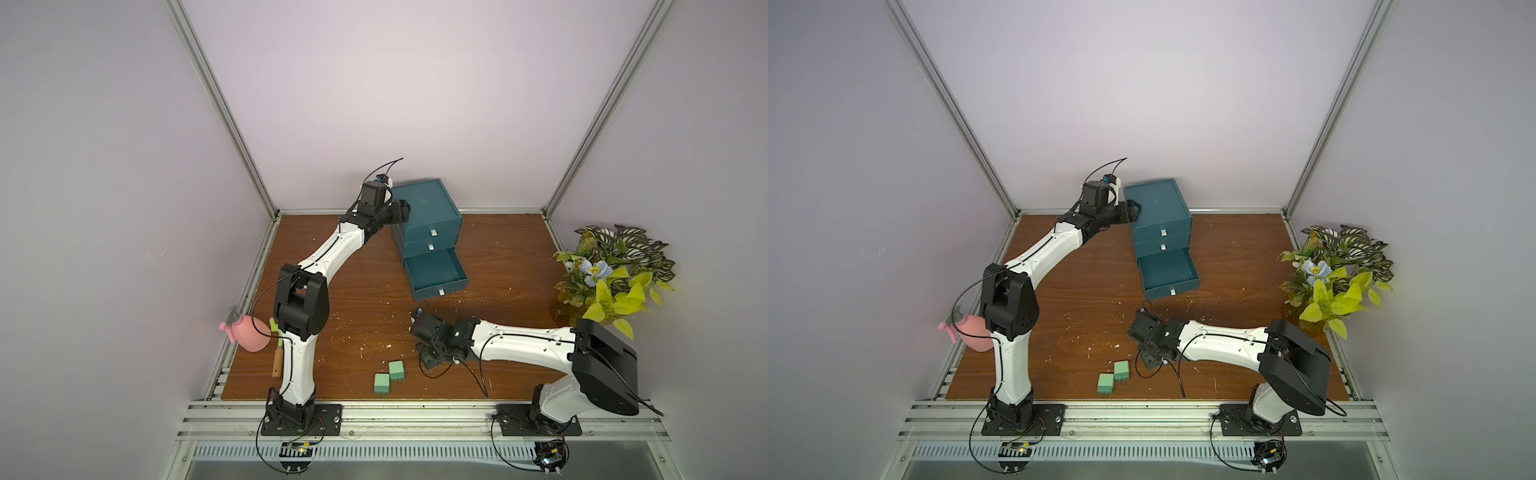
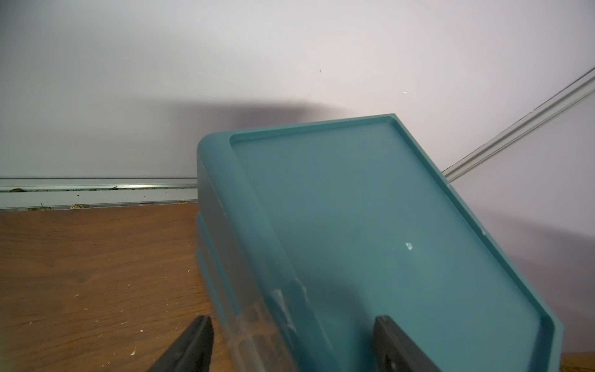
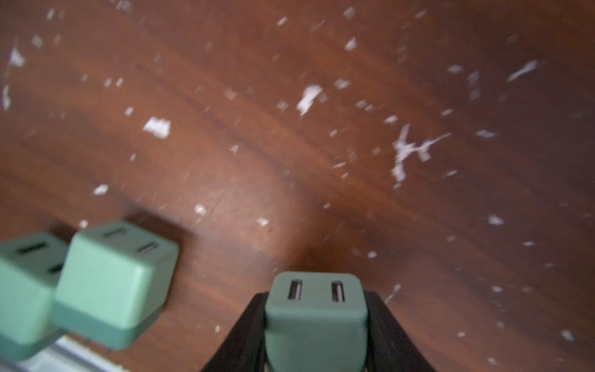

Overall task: Place the plugs into the drawer by color
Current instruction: Pick up the plug from the center of the board, then place the plug in the drawer.

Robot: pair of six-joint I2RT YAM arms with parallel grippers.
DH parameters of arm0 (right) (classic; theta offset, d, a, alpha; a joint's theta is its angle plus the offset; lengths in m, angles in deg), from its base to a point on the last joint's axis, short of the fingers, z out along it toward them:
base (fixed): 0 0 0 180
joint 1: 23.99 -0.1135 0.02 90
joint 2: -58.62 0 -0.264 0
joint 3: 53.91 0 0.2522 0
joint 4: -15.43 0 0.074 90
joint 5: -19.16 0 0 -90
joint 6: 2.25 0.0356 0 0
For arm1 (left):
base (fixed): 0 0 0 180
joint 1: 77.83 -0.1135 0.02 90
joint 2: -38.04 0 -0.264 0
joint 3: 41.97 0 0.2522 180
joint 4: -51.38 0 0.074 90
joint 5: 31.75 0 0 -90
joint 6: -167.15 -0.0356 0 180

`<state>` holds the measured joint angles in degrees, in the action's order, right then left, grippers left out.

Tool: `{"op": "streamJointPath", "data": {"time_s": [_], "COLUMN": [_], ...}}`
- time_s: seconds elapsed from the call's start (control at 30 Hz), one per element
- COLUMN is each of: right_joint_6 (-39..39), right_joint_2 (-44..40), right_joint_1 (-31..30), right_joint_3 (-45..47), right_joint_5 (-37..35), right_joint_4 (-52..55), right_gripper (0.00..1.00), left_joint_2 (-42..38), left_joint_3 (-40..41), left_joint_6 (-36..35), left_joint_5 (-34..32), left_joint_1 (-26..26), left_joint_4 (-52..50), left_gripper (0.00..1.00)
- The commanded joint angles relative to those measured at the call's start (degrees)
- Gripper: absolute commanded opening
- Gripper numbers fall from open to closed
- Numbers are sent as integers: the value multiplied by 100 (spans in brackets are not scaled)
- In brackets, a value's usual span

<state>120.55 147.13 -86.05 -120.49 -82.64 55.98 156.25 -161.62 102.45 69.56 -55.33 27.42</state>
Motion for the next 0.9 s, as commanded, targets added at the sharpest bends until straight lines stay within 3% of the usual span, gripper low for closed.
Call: {"op": "streamJointPath", "data": {"time_s": [0.0, 0.13, 0.33, 0.57, 0.87], "right_joint_6": [-408, -833, -1193, -1104, -889], "right_joint_2": [-175, -53, 321, 802, 860], "right_joint_1": [583, 1135, 1497, 1636, 1654], "right_joint_3": [-517, -901, -1240, -1481, -1084], "right_joint_5": [-729, -1154, -1525, -1416, -1410], "right_joint_4": [-413, -1065, -2121, -2589, -3127], "right_gripper": [36, 35, 35, 35, 35], "left_joint_2": [18, 26, 66, 109, 144], "left_joint_3": [150, 147, 92, 85, 82], "left_joint_6": [-122, -160, -143, -154, -114], "left_joint_5": [42, 3, 18, 11, 47], "left_joint_1": [119, 114, 44, 44, 44], "left_joint_4": [-478, -475, -493, -517, -491], "left_gripper": [74, 74, 74, 74, 74]}}
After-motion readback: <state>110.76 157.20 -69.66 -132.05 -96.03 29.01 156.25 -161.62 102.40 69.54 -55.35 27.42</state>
